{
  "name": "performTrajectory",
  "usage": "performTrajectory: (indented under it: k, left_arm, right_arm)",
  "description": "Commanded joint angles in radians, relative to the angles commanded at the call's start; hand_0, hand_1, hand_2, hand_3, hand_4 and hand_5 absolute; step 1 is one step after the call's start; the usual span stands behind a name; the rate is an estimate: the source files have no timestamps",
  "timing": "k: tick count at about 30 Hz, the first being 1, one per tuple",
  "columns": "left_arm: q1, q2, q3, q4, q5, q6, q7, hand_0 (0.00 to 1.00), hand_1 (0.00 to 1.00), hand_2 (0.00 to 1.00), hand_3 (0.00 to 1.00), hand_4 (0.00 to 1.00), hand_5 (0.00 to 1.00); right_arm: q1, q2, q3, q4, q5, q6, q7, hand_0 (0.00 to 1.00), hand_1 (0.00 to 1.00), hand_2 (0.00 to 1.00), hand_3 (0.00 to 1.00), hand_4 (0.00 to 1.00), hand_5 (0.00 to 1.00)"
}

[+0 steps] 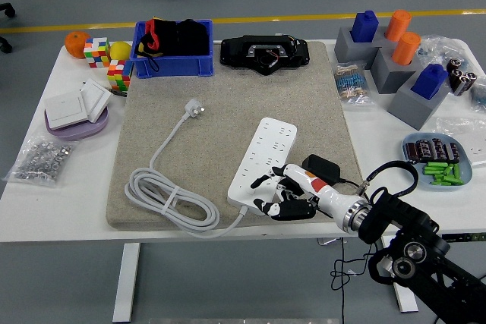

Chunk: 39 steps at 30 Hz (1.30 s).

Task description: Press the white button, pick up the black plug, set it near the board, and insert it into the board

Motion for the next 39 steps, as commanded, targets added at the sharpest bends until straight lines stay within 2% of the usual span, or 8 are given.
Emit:
performTrajectory:
  k: [5, 6, 11, 12, 23, 39]
  left_arm:
    - [0.004, -0.001, -0.003, 0.0, 0.002, 0.001, 0.002, 0.708, 0.665, 0.59, 0.682, 0.651, 0.283]
    - [0.004, -0.001, -0.004, 0.0, 0.002, 0.001, 0.002, 0.708, 0.665, 0.59, 0.682, 0.651, 0.282]
    - [0.004, -0.001, -0.005, 0.0, 0.003, 0.001, 0.003, 0.708, 0.665, 0.59, 0.682, 0.651, 0.282]
    - [0.004, -0.001, -0.004, 0.0, 0.002, 0.001, 0.002, 0.708, 0.665, 0.59, 0.682, 0.652, 0.285]
    - [0.002, -0.003, -0.001, 0.0, -0.003, 0.001, 0.002, 0.708, 0.665, 0.59, 0.682, 0.652, 0.284]
    - [-0.001, -0.004, 0.003, 0.0, -0.005, 0.001, 0.002, 0.708, 0.665, 0.59, 0.683, 0.652, 0.283]
  right_arm:
    - [0.025, 0.008, -0.025, -0.027, -0.01, 0.003, -0.016, 0.002, 0.002, 0.057, 0.632, 0.523, 0.141]
    - [0.028, 0.009, -0.028, -0.031, -0.011, 0.003, -0.016, 0.002, 0.002, 0.063, 0.649, 0.424, 0.043]
    - [0.052, 0.017, -0.046, -0.065, -0.022, -0.001, -0.022, 0.002, 0.002, 0.063, 0.649, 0.424, 0.043]
    - [0.054, 0.017, -0.048, -0.069, -0.026, -0.001, -0.026, 0.002, 0.002, 0.063, 0.683, 0.407, 0.002]
    - [0.058, 0.023, -0.058, -0.077, -0.052, 0.004, -0.046, 0.002, 0.002, 0.065, 0.699, 0.402, 0.002]
    - [0.07, 0.029, -0.068, -0.111, -0.093, -0.021, -0.015, 0.002, 0.002, 0.068, 0.7, 0.393, 0.002]
